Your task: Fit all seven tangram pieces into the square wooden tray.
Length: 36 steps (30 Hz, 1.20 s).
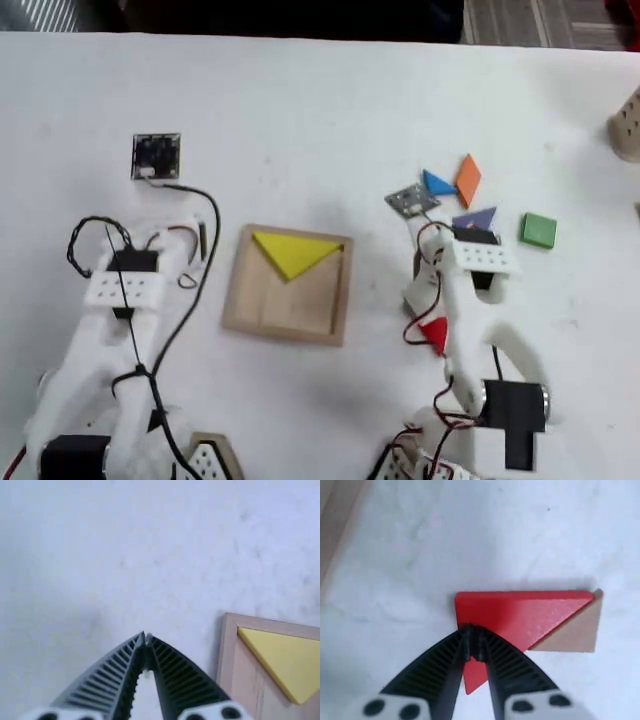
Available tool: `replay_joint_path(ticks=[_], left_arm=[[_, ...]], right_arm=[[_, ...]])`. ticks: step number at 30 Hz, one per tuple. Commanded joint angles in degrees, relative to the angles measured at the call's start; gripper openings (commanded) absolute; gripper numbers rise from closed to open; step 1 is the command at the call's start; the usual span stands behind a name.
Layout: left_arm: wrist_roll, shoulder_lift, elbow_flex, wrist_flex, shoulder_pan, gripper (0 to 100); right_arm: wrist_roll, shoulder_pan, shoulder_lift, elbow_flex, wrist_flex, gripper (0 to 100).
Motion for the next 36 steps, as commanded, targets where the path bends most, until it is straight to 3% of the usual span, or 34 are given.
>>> replay_joint_path(ticks=[1,4,7,10,16,26,31,36], left_arm=[[-0.44,-1.89,-0.09,-1.23,-0.31,2],[-0.44,-1.89,-0.09,-1.23,-0.31,2],[-0.44,-2.07,-0.09,-1.23,-0.31,2],[-0.44,-2.15,-0.09,-1.23,-0.31,2],[-0.44,-2.15,-0.09,-1.23,-0.31,2],[-0.44,-2.15,-0.09,-1.23,-0.40,2],[-0.44,-2.15,0.00,-1.23,-0.48,2],[-0.44,-2.15,0.00,-1.14,-0.48,2]], right_arm=[[-11.34,0.57,-4.18,0.00,-0.31,2.1],[-21.80,0.57,-5.85,0.18,-0.31,2.1],[-25.76,0.57,-6.81,0.18,-0.31,2.2],[-25.49,-0.22,-6.64,0.09,-0.31,4.1],[-25.58,-5.93,-6.20,2.99,-1.98,20.4],[-25.14,-6.99,-6.29,7.56,-8.31,20.2],[-17.32,-6.46,-6.20,7.56,-8.48,16.6],[-15.12,-4.44,-6.20,7.65,-8.22,16.6]])
